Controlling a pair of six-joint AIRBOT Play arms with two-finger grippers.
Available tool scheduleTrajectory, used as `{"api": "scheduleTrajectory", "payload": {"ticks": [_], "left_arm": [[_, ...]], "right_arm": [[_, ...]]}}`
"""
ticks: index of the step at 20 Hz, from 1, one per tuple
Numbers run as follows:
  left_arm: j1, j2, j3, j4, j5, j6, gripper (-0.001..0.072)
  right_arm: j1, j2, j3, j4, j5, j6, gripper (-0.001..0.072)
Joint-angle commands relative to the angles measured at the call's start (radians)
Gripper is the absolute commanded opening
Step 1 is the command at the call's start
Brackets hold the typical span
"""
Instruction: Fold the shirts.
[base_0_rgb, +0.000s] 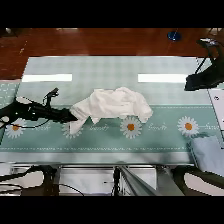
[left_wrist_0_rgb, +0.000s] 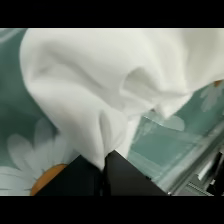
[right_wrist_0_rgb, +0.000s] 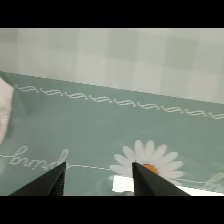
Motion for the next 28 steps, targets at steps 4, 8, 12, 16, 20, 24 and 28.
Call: {"api": "scheduleTrajectory", "payload": {"ticks": [4,8,12,16,20,24,28], "left_arm": [[0.022,-0.005,0.044,-0.008,-0.088,-0.003,0.0033],[0.022,-0.005,0.044,-0.008,-0.089,-0.019,0.0033],[0.022,-0.005,0.044,-0.008,-0.090,-0.064,0.0033],[0.022,-0.005,0.044,-0.008,-0.092,-0.089,0.0033],[0.022,-0.005,0.044,-0.008,-0.115,-0.090,0.0033],[0.022,-0.005,0.045,-0.008,-0.118,-0.090,0.0033],[0.022,-0.005,0.045,-0.008,-0.137,-0.090,0.0033]], "right_arm": [[-0.272,-0.063,-0.174,0.460,-0.059,-0.093,0.0595],[-0.267,-0.063,-0.422,0.492,-0.140,-0.201,0.0595],[-0.184,-0.063,-0.618,0.605,-0.312,-0.300,0.0596],[-0.079,-0.063,-0.647,0.698,-0.401,-0.388,0.0612],[-0.006,-0.067,-0.647,0.796,-0.488,-0.384,0.0612],[0.074,-0.148,-0.647,0.822,-0.482,-0.337,0.0611],[0.180,-0.230,-0.647,0.878,-0.511,-0.322,0.0587]]}}
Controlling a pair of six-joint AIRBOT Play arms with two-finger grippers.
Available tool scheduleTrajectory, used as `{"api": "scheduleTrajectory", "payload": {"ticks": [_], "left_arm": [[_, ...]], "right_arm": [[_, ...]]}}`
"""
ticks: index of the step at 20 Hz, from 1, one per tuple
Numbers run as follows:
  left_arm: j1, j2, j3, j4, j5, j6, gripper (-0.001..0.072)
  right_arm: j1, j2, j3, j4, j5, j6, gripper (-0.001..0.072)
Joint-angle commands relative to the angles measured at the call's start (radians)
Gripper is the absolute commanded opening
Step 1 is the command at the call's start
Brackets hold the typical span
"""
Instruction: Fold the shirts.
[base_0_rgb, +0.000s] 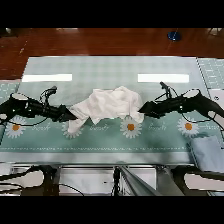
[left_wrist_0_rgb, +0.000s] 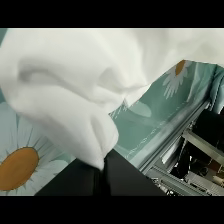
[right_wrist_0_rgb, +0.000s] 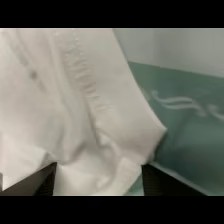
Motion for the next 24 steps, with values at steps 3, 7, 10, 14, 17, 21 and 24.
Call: {"api": "scheduleTrajectory", "payload": {"ticks": [3,7,10,14,17,21,24], "left_arm": [[0.001,-0.001,0.001,0.000,-0.011,-0.001,0.0033],[0.001,0.000,0.009,0.000,-0.013,-0.001,0.0033],[0.001,0.000,0.056,0.000,-0.045,0.000,0.0033],[0.001,0.000,0.179,0.000,-0.098,-0.002,0.0032],[0.001,0.013,0.297,0.000,-0.142,-0.036,0.0032],[0.002,0.111,0.541,0.000,-0.191,-0.082,0.0031],[0.002,0.217,0.794,0.005,-0.189,-0.132,0.0030]], "right_arm": [[0.106,-0.058,0.000,0.034,-0.084,0.027,0.0424],[0.094,-0.058,0.005,0.062,-0.082,0.009,0.0020],[0.091,-0.027,0.042,0.061,-0.037,-0.018,0.0018],[0.091,0.101,0.145,0.010,-0.010,-0.019,0.0017],[0.091,0.194,0.274,-0.085,0.032,0.038,0.0017],[0.091,0.306,0.520,-0.341,0.096,0.169,0.0017],[0.091,0.389,0.729,-0.620,0.158,0.269,0.0017]]}}
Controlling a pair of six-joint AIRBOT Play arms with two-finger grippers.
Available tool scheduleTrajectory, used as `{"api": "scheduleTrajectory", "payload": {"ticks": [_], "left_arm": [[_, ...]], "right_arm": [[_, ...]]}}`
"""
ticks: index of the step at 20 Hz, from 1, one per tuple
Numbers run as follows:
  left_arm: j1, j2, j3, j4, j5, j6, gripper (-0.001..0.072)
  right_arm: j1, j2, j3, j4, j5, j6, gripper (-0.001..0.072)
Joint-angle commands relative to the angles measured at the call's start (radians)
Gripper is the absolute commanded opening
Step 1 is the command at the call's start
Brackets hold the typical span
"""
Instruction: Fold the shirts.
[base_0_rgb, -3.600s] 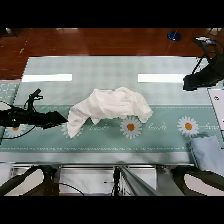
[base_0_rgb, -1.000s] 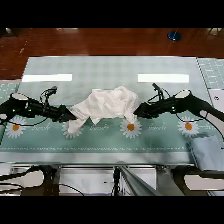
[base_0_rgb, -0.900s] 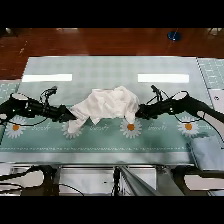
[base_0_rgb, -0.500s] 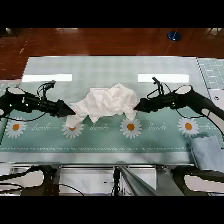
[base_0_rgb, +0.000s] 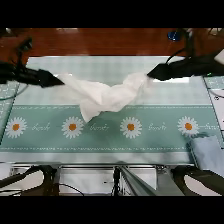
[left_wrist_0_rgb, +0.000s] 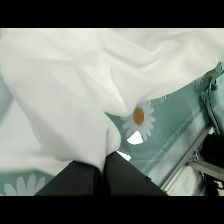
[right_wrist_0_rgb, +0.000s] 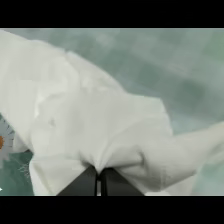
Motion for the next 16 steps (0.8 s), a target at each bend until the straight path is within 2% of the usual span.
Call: {"api": "scheduleTrajectory", "payload": {"ticks": [1,4,6,9,13,16], "left_arm": [[0.001,0.113,0.292,0.013,-0.010,-0.069,0.0030],[0.000,0.201,0.544,0.077,0.005,-0.122,0.0030],[0.000,0.251,0.663,0.102,0.008,-0.140,0.0030],[0.000,0.343,0.721,0.108,-0.003,-0.228,0.0030],[0.000,0.451,0.721,0.116,-0.167,-0.377,0.0030],[0.000,0.535,0.721,0.217,-0.235,-0.467,0.0030]], "right_arm": [[0.001,0.101,0.239,-0.353,0.077,0.132,0.0017],[0.001,0.176,0.414,-0.547,0.122,0.188,0.0017],[0.001,0.220,0.506,-0.595,0.149,0.209,0.0017],[0.001,0.255,0.611,-0.599,0.259,0.247,0.0017],[0.001,0.286,0.683,-0.552,0.533,0.293,0.0017],[0.001,0.336,0.683,-0.563,0.639,0.331,0.0017]]}}
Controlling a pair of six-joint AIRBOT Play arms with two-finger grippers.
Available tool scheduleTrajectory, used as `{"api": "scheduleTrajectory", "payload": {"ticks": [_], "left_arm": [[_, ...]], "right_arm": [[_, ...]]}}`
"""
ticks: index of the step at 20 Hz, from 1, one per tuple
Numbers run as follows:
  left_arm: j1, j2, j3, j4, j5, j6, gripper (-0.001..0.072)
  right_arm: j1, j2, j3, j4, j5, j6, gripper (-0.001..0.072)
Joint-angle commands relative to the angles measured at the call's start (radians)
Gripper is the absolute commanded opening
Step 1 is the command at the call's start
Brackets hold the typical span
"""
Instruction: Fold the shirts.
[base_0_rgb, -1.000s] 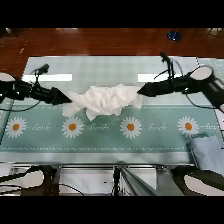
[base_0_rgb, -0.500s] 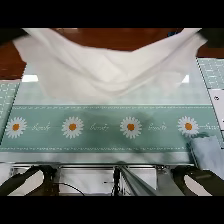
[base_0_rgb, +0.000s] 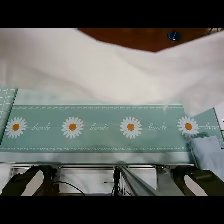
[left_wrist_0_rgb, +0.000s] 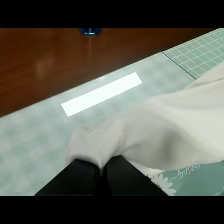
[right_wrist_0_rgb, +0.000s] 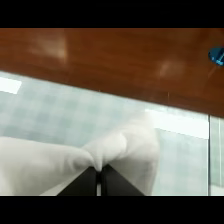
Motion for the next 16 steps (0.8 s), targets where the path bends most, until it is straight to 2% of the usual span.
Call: {"api": "scheduleTrajectory", "payload": {"ticks": [1,3,7,9,12,14,16], "left_arm": [[0.000,0.092,0.010,0.106,-0.115,-0.146,0.0030],[0.000,0.100,0.001,0.115,-0.187,-0.204,0.0030],[0.000,0.122,-0.153,0.116,-0.186,-0.214,0.0030],[0.000,0.134,-0.302,0.134,-0.185,-0.193,0.0030],[0.000,0.151,-0.586,0.219,-0.183,-0.099,0.0030],[0.000,0.150,-0.811,0.287,-0.114,-0.018,0.0030],[0.000,0.141,-0.999,0.290,0.069,0.008,0.0031]], "right_arm": [[0.001,0.046,0.023,-0.015,0.214,0.064,0.0017],[0.001,0.056,0.014,0.008,0.213,0.110,0.0017],[0.001,0.008,-0.046,0.101,0.214,0.147,0.0017],[0.002,-0.018,-0.172,0.116,0.213,0.114,0.0017],[0.001,-0.059,-0.435,0.014,0.205,0.016,0.0017],[0.001,-0.097,-0.607,-0.053,0.132,-0.026,0.0018],[0.001,-0.153,-0.721,-0.048,-0.028,-0.031,0.0018]]}}
